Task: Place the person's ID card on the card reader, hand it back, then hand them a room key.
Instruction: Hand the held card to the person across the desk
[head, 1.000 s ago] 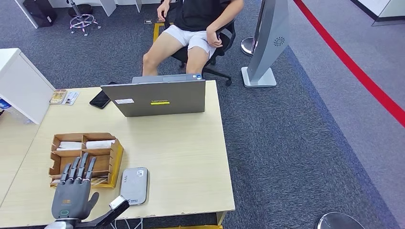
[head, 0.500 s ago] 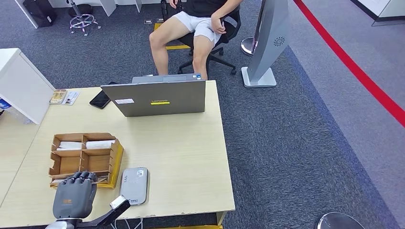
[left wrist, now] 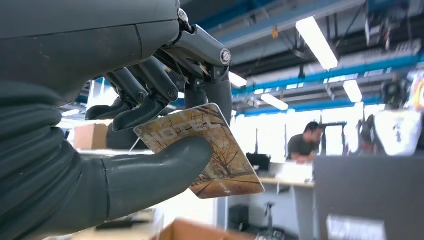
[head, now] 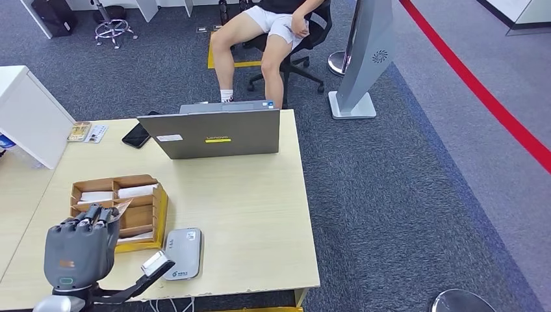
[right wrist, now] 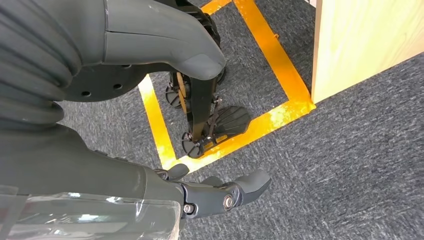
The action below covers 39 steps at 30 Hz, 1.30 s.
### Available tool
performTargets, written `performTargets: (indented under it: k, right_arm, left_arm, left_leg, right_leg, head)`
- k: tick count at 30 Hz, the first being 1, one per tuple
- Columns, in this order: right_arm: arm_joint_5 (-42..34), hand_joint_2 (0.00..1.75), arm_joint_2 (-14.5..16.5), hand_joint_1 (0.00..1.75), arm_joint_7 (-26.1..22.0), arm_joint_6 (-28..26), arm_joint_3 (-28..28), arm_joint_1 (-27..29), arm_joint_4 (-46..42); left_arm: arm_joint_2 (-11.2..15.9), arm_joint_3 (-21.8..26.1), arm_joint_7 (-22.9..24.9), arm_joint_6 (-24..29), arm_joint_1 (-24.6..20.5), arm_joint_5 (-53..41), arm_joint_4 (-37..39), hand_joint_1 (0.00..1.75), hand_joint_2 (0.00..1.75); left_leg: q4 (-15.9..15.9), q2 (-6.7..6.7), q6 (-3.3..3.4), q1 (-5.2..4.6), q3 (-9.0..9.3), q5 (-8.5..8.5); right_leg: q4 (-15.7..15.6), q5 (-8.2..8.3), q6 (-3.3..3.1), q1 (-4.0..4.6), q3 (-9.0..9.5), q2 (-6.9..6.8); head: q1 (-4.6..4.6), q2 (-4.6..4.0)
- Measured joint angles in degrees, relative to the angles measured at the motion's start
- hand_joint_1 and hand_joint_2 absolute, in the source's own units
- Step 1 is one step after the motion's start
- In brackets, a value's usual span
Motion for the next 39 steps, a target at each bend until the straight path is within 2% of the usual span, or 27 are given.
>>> performTargets:
  k: [5,12,25,39]
  right_arm:
    - [0.50,1.75,0.04,0.00,-0.05,0.07,-0.21,0.00,0.00]
    - [1.88,1.75,0.12,0.00,-0.08,0.75,-0.21,-0.08,0.00]
    - [3.04,1.75,0.26,0.00,0.01,1.04,-0.21,-0.75,0.00]
    - [2.71,1.75,-0.11,0.00,0.58,1.87,-0.31,-0.94,0.00]
  left_arm:
    - [0.15,-2.28,1.86,-0.75,-0.08,-0.82,-5.16,1.75,1.75]
    - [1.35,-1.50,4.08,-2.27,-1.40,1.34,-5.99,1.75,1.75]
    - [3.43,5.11,4.66,-3.66,-5.90,0.14,-2.71,1.75,1.75]
    - [3.55,5.80,6.86,-5.16,-11.35,-3.93,2.75,1.75,1.75]
  left_leg:
    - [0.00,0.00,0.00,0.01,0.01,0.00]
    - [0.00,0.00,0.00,0.01,0.01,0.00]
    - [0.00,0.00,0.00,0.01,0.00,0.01]
    - [0.00,0.00,0.00,0.01,0.01,0.01]
  right_leg:
    - [0.00,0.00,0.00,0.00,0.00,0.00]
    - [0.01,0.00,0.00,0.01,0.01,0.01]
    - [0.01,0.00,0.00,0.00,0.00,0.01]
    - [0.01,0.00,0.00,0.00,-0.01,0.02]
  head:
    - [-0.01,0.01]
    - [0.01,0.01]
    - [0.01,-0.01]
    - [0.00,0.01]
